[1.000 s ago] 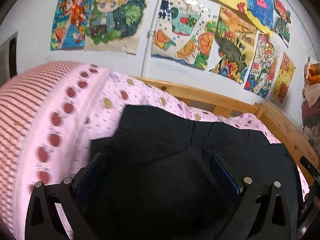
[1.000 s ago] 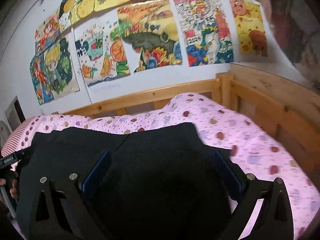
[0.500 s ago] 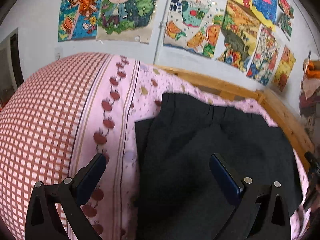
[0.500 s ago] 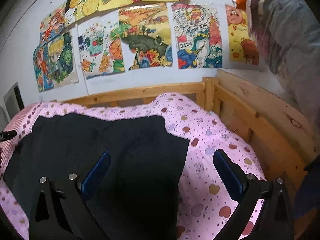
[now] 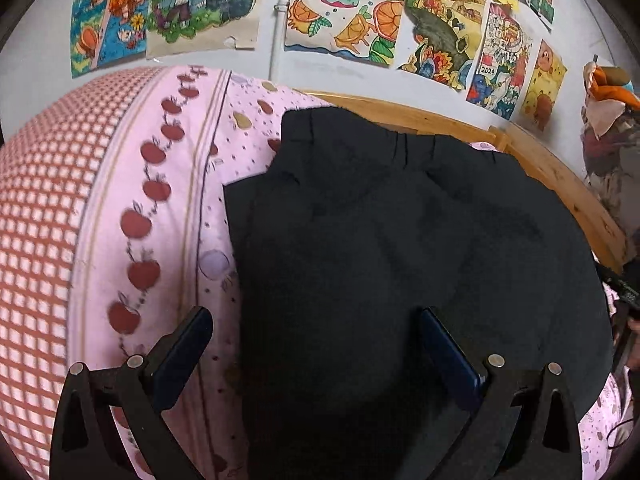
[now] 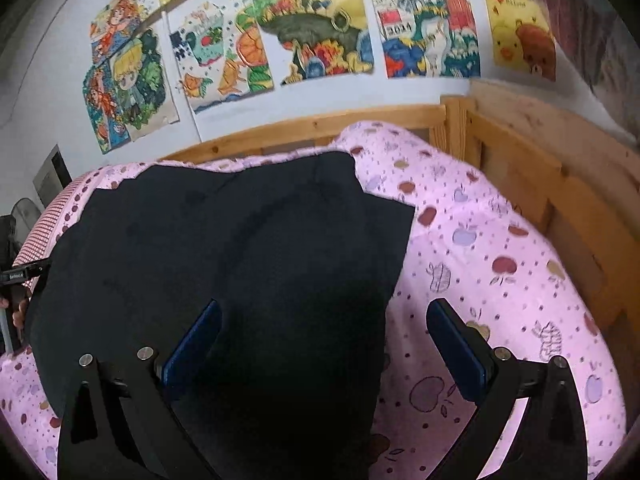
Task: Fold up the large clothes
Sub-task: 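Lift both grippers off and move them over the folded jacket, then press both grippers down on the folded jacket to flatten it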
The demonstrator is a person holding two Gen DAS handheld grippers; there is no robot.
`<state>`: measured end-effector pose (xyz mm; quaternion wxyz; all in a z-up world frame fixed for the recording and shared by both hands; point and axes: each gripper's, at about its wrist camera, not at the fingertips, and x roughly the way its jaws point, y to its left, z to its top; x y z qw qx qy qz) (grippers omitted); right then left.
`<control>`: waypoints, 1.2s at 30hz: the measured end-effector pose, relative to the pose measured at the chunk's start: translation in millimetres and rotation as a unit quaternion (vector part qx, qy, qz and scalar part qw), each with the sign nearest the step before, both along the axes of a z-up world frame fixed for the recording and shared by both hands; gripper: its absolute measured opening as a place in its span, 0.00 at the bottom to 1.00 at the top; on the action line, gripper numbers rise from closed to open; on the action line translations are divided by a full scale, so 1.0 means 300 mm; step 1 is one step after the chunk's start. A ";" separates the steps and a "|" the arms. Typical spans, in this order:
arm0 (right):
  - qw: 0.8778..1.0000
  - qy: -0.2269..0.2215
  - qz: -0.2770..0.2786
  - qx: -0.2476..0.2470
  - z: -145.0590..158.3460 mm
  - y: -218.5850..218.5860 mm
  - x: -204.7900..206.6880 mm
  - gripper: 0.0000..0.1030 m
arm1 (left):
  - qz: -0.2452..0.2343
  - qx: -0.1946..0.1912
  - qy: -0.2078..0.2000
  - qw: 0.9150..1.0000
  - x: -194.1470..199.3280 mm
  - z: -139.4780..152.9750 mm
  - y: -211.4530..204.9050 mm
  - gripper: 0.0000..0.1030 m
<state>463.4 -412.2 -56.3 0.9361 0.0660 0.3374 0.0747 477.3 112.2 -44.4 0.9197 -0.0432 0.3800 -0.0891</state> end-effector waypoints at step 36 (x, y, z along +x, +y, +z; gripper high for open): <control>0.996 0.038 0.025 0.079 -0.188 -0.034 0.034 0.99 | -0.063 -0.147 0.025 0.987 0.016 -0.155 0.087 1.00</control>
